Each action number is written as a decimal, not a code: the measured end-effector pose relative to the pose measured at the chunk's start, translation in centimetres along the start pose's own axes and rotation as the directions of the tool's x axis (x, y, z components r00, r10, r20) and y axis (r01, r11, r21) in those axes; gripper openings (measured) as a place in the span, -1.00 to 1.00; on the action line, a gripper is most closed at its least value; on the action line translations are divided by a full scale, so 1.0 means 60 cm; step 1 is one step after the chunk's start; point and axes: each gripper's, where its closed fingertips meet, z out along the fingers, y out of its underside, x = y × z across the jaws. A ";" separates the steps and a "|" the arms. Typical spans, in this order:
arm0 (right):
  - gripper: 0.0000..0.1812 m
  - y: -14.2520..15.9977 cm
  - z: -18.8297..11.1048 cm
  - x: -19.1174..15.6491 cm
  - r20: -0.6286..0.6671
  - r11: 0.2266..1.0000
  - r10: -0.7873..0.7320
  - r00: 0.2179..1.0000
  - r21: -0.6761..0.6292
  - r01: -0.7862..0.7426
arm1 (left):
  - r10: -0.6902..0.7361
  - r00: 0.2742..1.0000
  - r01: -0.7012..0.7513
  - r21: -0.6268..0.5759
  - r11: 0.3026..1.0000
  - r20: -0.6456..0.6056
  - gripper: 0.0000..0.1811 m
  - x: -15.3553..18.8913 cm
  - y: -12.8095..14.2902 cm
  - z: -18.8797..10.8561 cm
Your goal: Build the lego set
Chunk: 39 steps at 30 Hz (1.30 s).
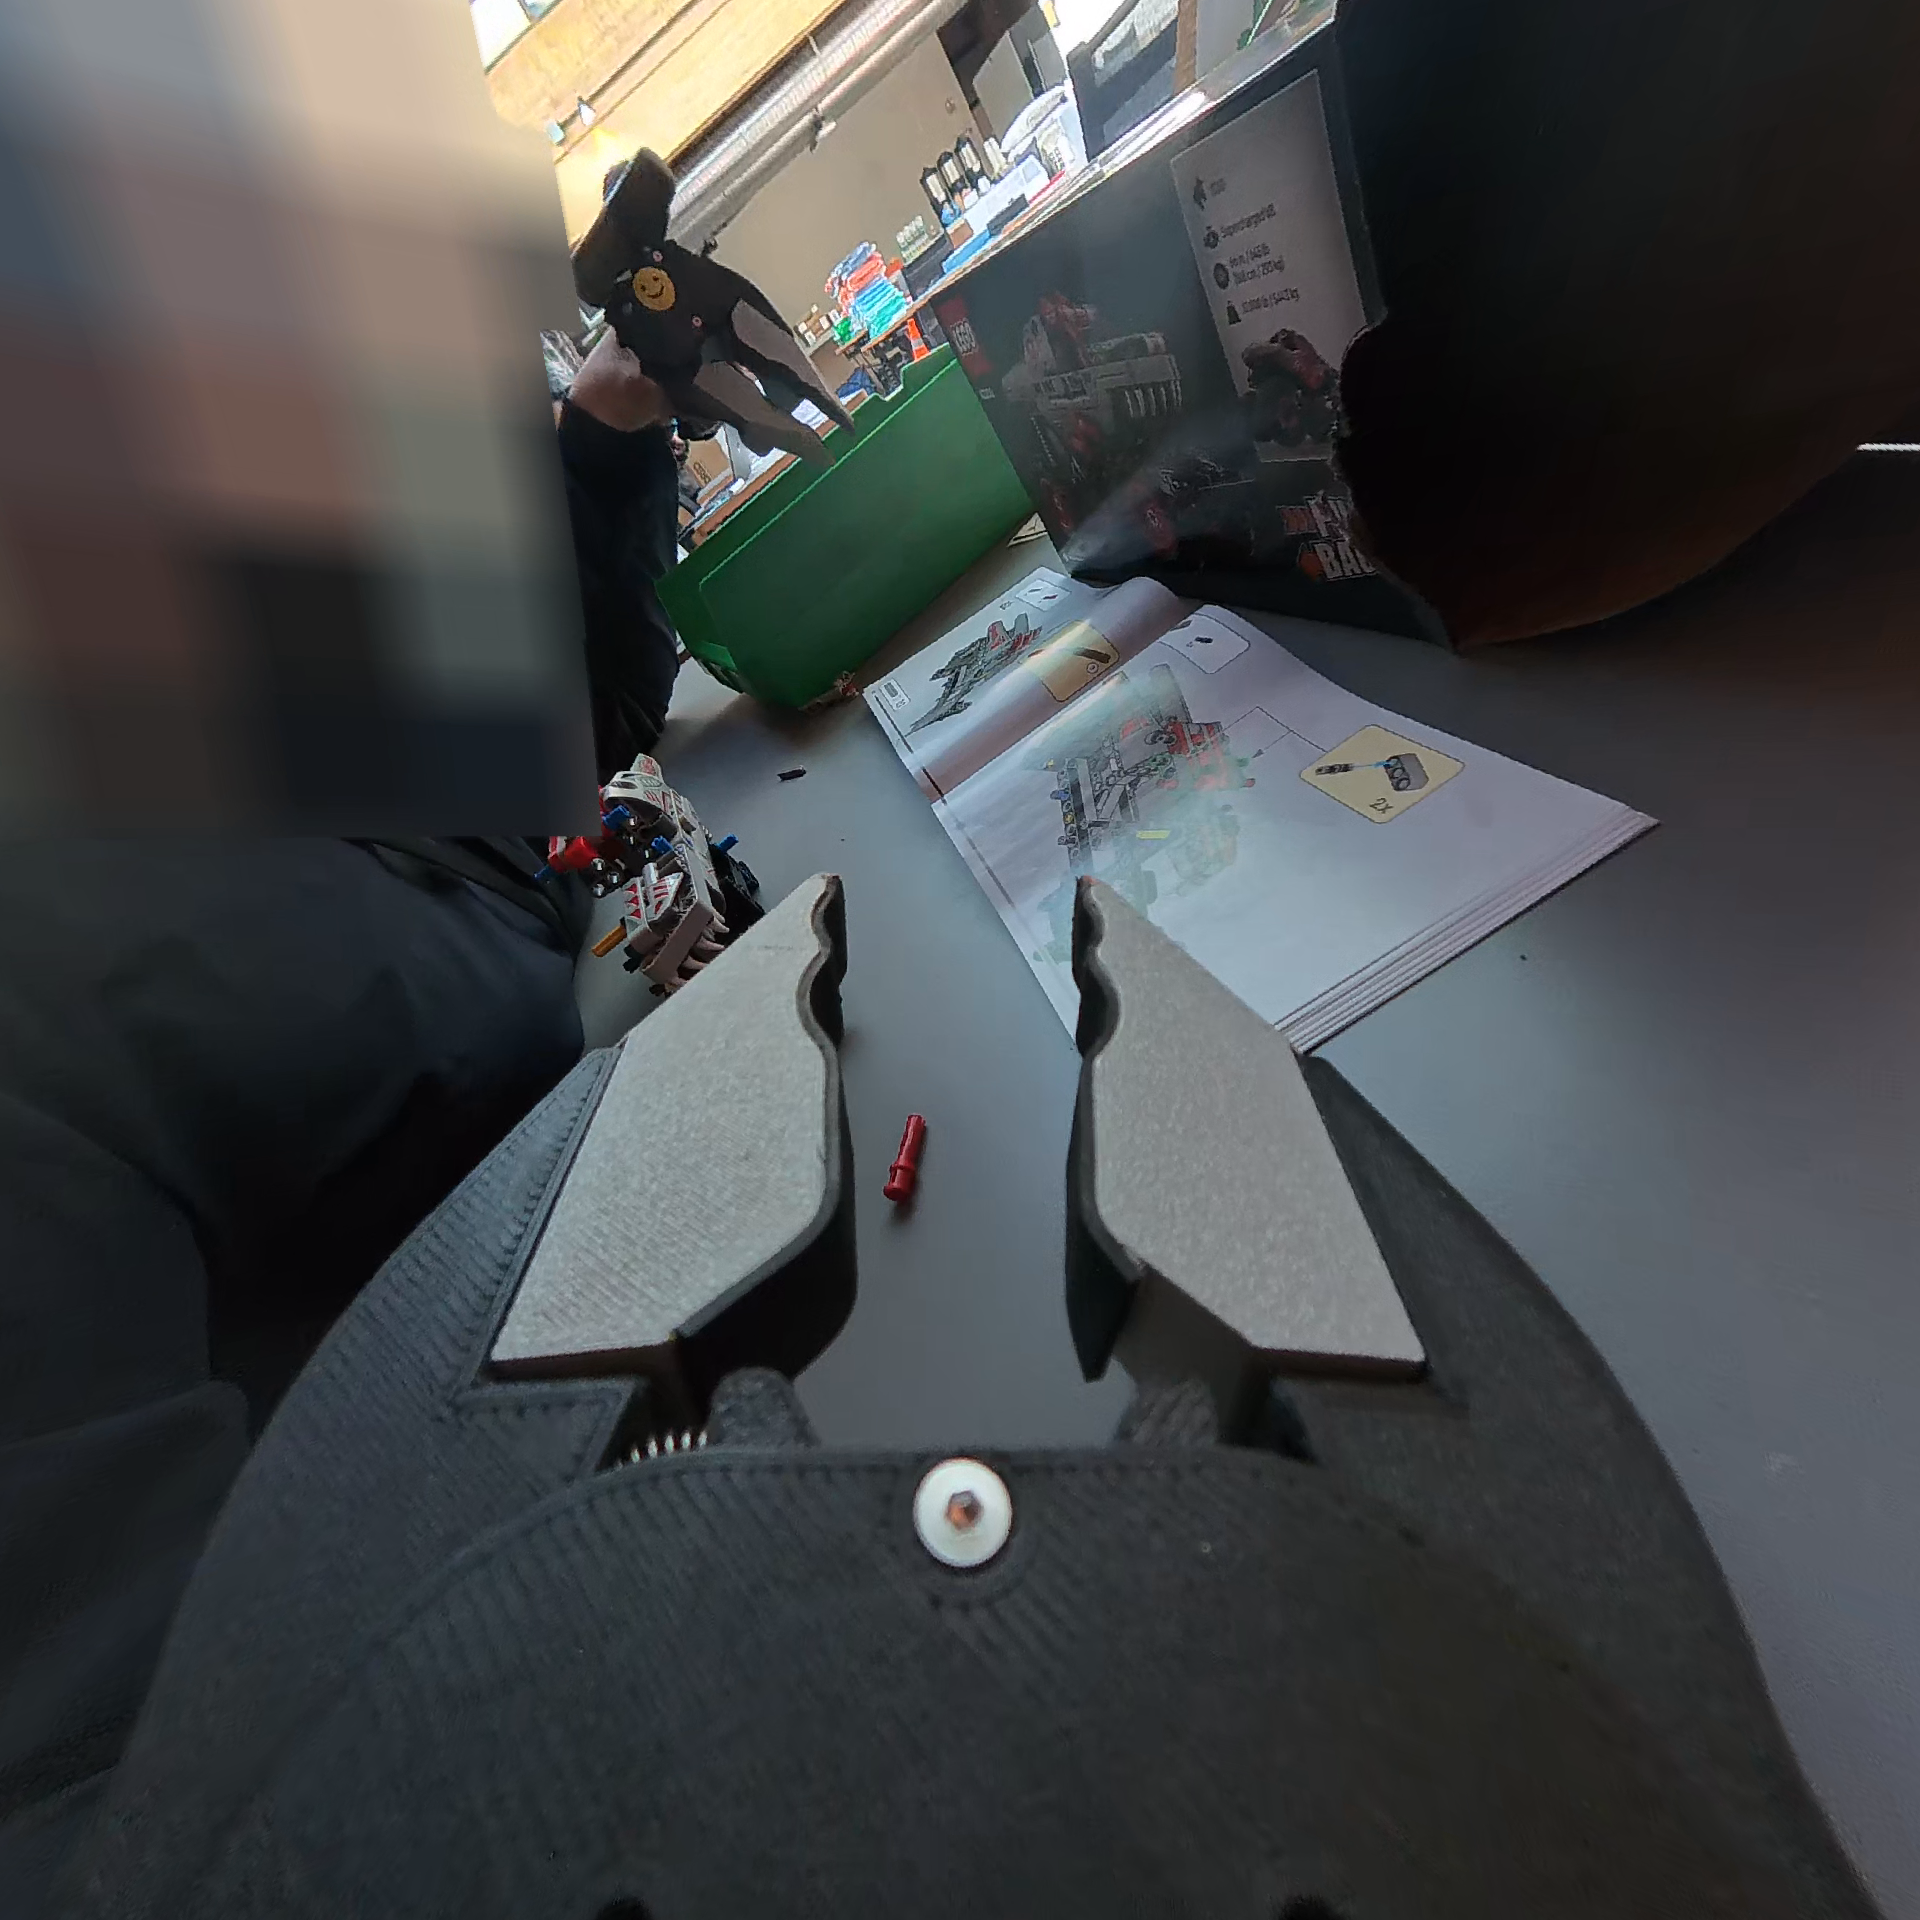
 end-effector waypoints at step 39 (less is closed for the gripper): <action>-0.55 0.002 0.002 -0.002 0.004 1.000 -0.004 1.000 -0.011 0.004 | 0.042 0.996 0.001 -0.469 0.883 0.081 -0.78 -0.041 0.145 0.107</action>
